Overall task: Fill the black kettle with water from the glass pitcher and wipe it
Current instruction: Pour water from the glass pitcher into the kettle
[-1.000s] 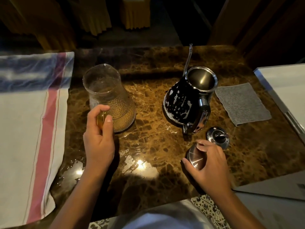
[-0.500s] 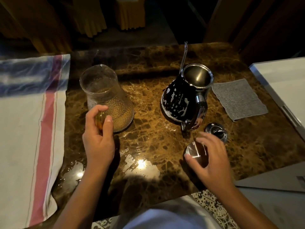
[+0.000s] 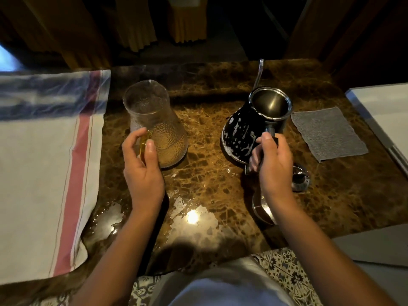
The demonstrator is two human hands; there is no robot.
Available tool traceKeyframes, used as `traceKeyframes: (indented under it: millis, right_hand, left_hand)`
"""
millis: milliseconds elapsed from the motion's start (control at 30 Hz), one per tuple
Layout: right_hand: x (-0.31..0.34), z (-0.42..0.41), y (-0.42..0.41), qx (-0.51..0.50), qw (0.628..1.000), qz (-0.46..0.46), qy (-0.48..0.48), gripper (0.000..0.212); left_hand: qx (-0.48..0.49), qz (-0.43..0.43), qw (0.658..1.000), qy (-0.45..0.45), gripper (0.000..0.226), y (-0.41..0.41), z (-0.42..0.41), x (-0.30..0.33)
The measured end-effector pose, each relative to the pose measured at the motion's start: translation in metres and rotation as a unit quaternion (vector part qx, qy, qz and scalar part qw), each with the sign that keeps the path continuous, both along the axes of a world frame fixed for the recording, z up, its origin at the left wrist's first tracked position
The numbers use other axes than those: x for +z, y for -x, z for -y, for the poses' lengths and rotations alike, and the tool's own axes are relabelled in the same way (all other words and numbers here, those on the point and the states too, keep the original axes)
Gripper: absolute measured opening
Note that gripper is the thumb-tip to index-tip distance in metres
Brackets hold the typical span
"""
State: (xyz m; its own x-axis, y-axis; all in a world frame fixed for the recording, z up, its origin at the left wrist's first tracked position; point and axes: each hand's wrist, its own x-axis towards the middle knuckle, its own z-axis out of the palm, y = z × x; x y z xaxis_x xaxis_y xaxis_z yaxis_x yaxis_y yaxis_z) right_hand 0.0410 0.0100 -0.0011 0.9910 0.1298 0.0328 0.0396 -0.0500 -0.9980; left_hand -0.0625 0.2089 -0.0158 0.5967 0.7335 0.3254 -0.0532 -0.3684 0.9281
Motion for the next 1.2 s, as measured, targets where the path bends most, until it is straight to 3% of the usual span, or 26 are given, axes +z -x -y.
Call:
traceKeyframes:
  millis: [233,367,600,700,1000,1100,1200]
  right_hand:
    - [0.001,-0.004,-0.015,0.038,0.999,-0.027,-0.024,0.031]
    - [-0.002,0.008,-0.034,0.062,0.998,-0.027,-0.017,0.032]
    - [-0.008,0.018,-0.044,0.108,0.994,-0.015,-0.003,0.034]
    - [-0.007,0.021,-0.047,0.13,0.991,-0.015,-0.013,0.036]
    - [-0.014,0.025,-0.055,0.137,0.991,0.004,0.005,0.05]
    - [-0.016,0.024,-0.055,0.128,0.992,0.003,0.008,0.05]
    - [-0.016,0.023,-0.055,0.126,0.992,0.002,0.011,0.046]
  left_hand:
    - [0.071,-0.027,0.996,0.042,0.007,-0.005,0.007,0.001]
    - [0.056,-0.078,0.993,0.07,0.034,-0.007,0.003,0.005]
    - [0.117,-0.058,0.966,0.225,0.051,-0.014,0.02,0.018]
    - [0.148,-0.055,0.956,0.249,0.054,-0.014,0.03,0.022]
    - [0.155,-0.108,0.969,0.161,0.046,0.01,0.001,0.046]
    - [0.113,-0.105,0.984,0.093,0.039,0.01,-0.008,0.058]
    - [0.057,-0.091,0.994,0.006,0.053,0.011,-0.022,0.077]
